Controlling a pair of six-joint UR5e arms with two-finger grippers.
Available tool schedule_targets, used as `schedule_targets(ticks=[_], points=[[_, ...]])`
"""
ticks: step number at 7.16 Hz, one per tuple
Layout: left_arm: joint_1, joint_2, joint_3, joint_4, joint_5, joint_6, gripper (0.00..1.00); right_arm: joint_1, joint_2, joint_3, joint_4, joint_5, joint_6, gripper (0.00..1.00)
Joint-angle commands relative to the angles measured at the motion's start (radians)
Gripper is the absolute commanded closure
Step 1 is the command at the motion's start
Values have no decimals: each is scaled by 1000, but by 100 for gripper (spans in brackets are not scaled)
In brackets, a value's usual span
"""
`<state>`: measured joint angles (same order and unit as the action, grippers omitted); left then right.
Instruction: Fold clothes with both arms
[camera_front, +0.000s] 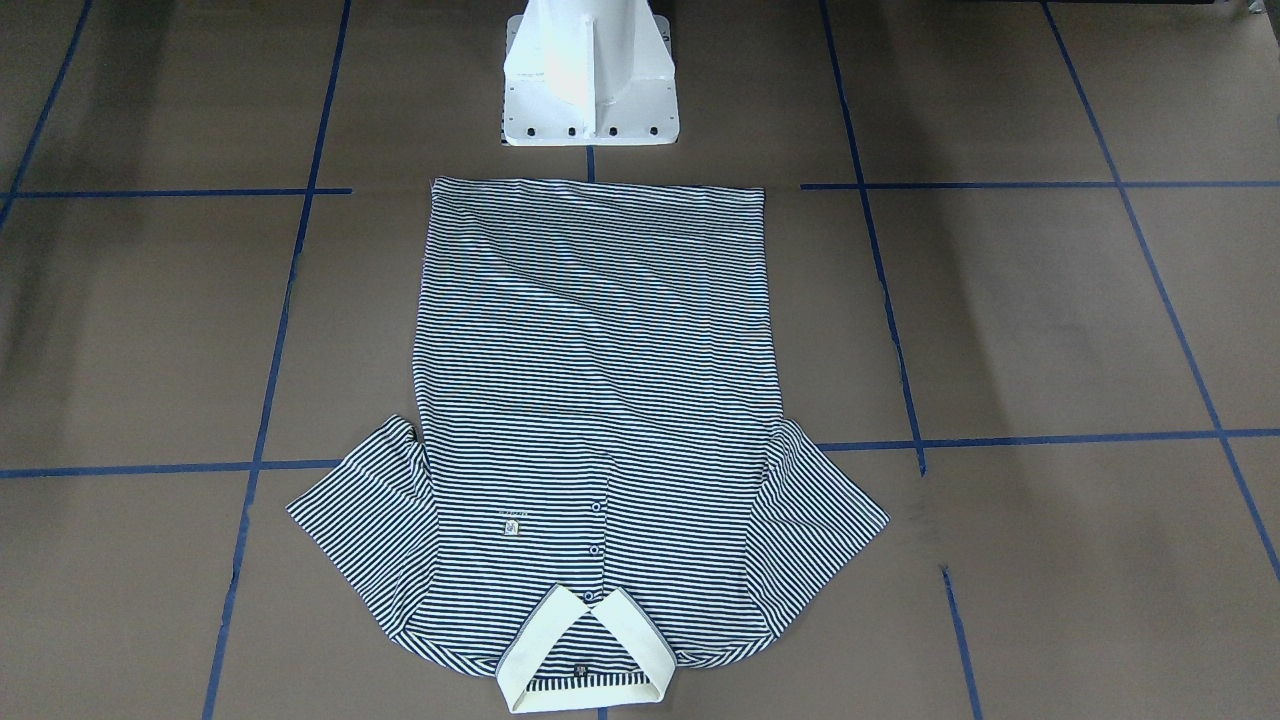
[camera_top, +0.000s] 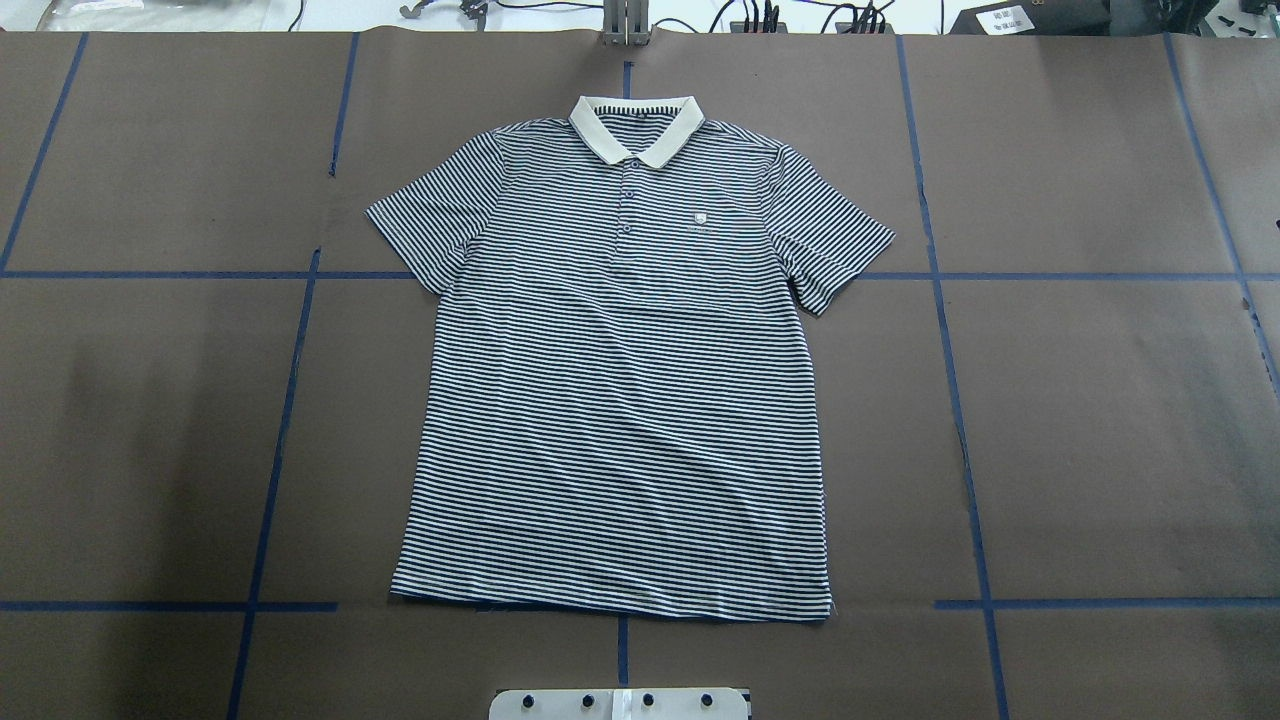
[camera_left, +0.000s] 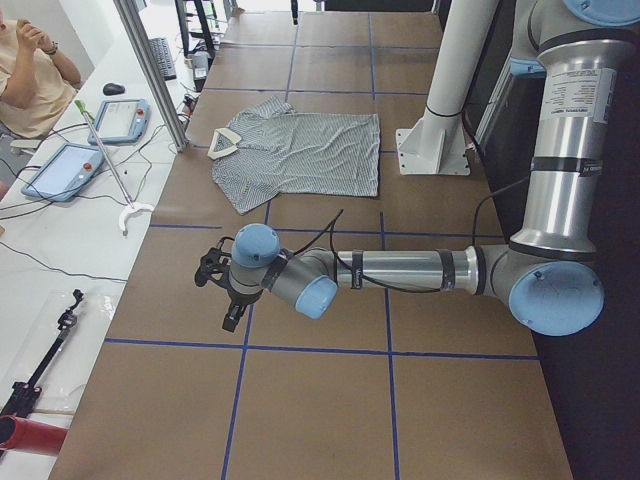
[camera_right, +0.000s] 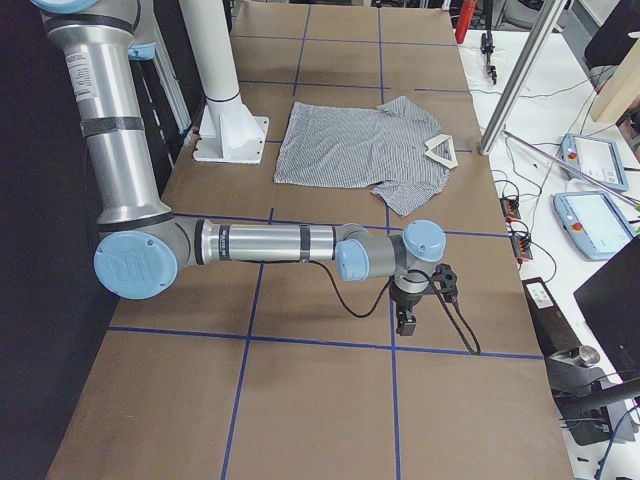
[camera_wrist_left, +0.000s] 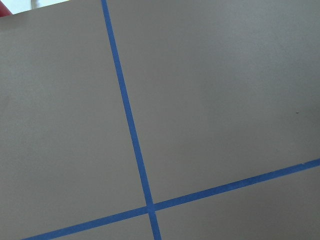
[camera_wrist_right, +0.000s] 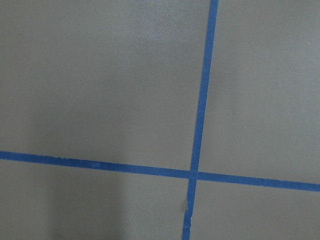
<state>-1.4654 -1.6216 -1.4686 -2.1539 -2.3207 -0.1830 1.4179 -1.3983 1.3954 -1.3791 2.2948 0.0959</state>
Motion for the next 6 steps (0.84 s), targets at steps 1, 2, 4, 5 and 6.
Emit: schedule_targets(ticks=[1,2,4,5,6], points=[[4,0,14,-4,-2,-1,0,-89,11,-6,201,52,178,0],[8,-1,14,-23,-3,-3,0,-212,53,-10,373,36,434,0],[10,0,7,-37,-3,-4,0,-371,218,-102,532,-98,882,0],[10,0,8,-37,-2,-4,0,-408,278,-122,534,-138,995,0],[10,2,10,-37,-2,-1,0,-439,304,-130,532,-181,1051,0]])
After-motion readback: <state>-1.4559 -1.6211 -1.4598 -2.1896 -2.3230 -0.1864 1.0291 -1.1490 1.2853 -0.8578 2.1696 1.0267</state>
